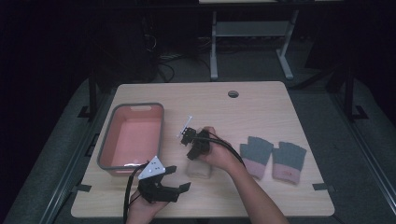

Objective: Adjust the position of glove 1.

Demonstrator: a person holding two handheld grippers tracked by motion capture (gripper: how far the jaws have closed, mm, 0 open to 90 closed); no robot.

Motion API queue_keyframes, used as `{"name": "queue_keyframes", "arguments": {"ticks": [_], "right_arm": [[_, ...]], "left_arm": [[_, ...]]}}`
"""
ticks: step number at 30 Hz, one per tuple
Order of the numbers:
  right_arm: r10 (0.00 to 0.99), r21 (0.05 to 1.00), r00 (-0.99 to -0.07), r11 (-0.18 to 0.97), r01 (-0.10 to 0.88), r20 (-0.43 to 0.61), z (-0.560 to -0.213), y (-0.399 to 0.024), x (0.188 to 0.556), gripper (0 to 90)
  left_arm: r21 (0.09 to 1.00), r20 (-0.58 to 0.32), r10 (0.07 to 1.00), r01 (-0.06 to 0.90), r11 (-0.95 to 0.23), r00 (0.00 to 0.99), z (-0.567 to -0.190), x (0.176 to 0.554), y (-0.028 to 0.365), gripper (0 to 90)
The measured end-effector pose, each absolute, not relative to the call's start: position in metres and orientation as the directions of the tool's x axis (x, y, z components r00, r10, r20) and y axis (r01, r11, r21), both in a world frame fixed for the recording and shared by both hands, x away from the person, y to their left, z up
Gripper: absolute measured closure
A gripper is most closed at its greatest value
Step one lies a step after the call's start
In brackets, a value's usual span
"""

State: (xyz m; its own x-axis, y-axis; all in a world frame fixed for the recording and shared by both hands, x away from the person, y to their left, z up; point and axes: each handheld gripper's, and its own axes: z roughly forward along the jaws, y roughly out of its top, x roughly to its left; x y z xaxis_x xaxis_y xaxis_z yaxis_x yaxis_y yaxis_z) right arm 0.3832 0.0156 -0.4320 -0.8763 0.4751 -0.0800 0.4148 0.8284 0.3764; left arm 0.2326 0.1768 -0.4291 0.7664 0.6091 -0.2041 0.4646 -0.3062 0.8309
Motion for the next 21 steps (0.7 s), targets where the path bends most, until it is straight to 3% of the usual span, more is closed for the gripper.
{"name": "queue_keyframes", "arguments": {"ticks": [13, 21], "right_arm": [[0.505, 0.373, -0.861, 0.811, 0.451, -0.057, -0.431, -0.006, 0.381, 43.3], [0.528, 0.414, -0.849, 0.772, 0.482, 0.004, -0.421, -0.016, 0.379, 37.1]], "left_arm": [[0.825, -0.208, 0.604, 0.470, -0.314, 0.769, -0.431, 0.232, 0.173, 18.4], [0.819, -0.235, 0.606, 0.490, -0.297, 0.760, -0.431, 0.236, 0.172, 18.4]]}}
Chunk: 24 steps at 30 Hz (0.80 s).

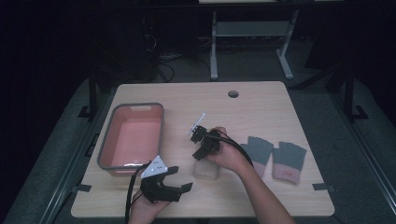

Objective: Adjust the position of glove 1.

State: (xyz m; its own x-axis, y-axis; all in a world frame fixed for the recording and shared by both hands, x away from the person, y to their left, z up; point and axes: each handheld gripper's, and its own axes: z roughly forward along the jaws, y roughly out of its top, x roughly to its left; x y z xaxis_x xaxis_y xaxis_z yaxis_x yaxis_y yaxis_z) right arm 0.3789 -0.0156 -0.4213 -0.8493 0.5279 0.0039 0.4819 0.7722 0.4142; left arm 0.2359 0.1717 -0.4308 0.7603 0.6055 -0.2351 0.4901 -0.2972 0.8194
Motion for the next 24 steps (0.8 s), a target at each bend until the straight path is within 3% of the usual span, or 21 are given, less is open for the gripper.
{"name": "queue_keyframes", "arguments": {"ticks": [11, 24], "right_arm": [[0.609, 0.490, -0.790, 0.669, 0.558, 0.068, -0.401, -0.051, 0.369, 35.6], [0.669, 0.524, -0.734, 0.586, 0.618, 0.118, -0.397, -0.084, 0.362, 35.5]], "left_arm": [[0.807, -0.294, 0.620, 0.537, -0.247, 0.727, -0.421, 0.250, 0.162, 19.1], [0.759, -0.283, 0.643, 0.576, -0.304, 0.712, -0.421, 0.274, 0.137, 21.1]]}}
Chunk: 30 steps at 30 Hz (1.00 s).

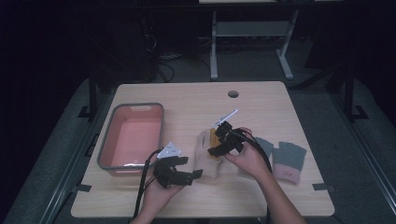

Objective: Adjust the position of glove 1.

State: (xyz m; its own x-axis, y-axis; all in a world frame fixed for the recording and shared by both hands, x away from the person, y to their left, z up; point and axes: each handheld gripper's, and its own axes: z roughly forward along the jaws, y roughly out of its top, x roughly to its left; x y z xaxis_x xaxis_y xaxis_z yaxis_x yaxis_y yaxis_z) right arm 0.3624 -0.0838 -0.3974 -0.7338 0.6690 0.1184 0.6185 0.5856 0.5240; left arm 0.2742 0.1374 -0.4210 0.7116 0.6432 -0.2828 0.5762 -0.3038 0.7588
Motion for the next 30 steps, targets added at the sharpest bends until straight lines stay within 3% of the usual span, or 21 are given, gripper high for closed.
{"name": "queue_keyframes", "arguments": {"ticks": [4, 10, 20, 30], "right_arm": [[0.682, 0.524, -0.716, 0.560, 0.642, 0.148, -0.400, -0.093, 0.363, 35.5], [0.701, 0.531, -0.687, 0.515, 0.672, 0.190, -0.402, -0.103, 0.359, 35.5], [0.724, 0.522, -0.644, 0.459, 0.719, 0.250, -0.418, -0.111, 0.349, 35.7], [0.718, 0.498, -0.606, 0.407, 0.765, 0.343, -0.439, -0.107, 0.345, 35.7]], "left_arm": [[0.748, -0.270, 0.653, 0.581, -0.320, 0.707, -0.422, 0.282, 0.132, 21.1], [0.709, -0.321, 0.669, 0.639, -0.299, 0.670, -0.429, 0.294, 0.128, 22.0], [0.641, -0.395, 0.674, 0.713, -0.284, 0.624, -0.443, 0.307, 0.126, 29.1], [0.596, -0.412, 0.690, 0.749, -0.290, 0.595, -0.449, 0.308, 0.125, 33.9]]}}
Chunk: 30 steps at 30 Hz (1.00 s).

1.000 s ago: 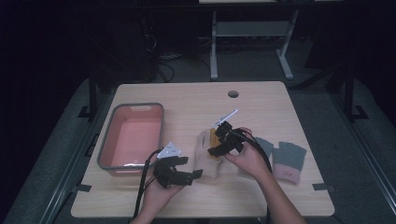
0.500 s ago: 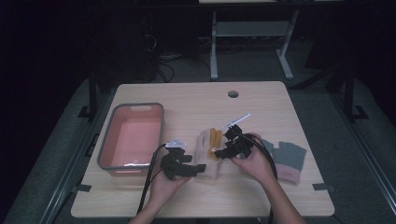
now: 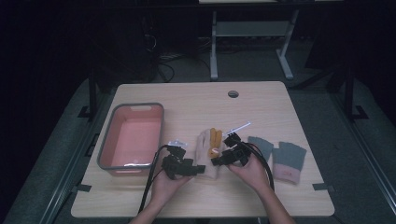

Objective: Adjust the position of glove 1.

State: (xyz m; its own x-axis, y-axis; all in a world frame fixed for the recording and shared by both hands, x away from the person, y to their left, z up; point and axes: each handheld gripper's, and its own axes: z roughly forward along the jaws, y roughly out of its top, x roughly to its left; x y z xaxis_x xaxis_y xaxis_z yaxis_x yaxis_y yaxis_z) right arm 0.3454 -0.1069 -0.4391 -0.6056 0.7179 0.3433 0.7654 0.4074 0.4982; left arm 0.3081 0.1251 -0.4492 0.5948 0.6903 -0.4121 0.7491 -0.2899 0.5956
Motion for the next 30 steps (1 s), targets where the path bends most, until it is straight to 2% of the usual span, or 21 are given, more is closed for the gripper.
{"name": "queue_keyframes", "arguments": {"ticks": [9, 16, 19, 30], "right_arm": [[0.736, 0.488, -0.568, 0.367, 0.792, 0.369, -0.445, -0.104, 0.346, 36.7], [0.737, 0.457, -0.497, 0.284, 0.843, 0.458, -0.456, -0.110, 0.346, 37.5], [0.739, 0.457, -0.490, 0.275, 0.846, 0.463, -0.456, -0.111, 0.346, 38.2], [0.745, 0.431, -0.434, 0.218, 0.876, 0.506, -0.458, -0.105, 0.344, 50.0]], "left_arm": [[0.569, -0.414, 0.698, 0.764, -0.303, 0.585, -0.455, 0.309, 0.124, 40.0], [0.559, -0.420, 0.683, 0.764, -0.323, 0.597, -0.458, 0.311, 0.122, 43.8], [0.552, -0.420, 0.682, 0.765, -0.332, 0.599, -0.459, 0.312, 0.121, 44.6], [0.531, -0.428, 0.676, 0.772, -0.349, 0.600, -0.458, 0.317, 0.120, 49.2]]}}
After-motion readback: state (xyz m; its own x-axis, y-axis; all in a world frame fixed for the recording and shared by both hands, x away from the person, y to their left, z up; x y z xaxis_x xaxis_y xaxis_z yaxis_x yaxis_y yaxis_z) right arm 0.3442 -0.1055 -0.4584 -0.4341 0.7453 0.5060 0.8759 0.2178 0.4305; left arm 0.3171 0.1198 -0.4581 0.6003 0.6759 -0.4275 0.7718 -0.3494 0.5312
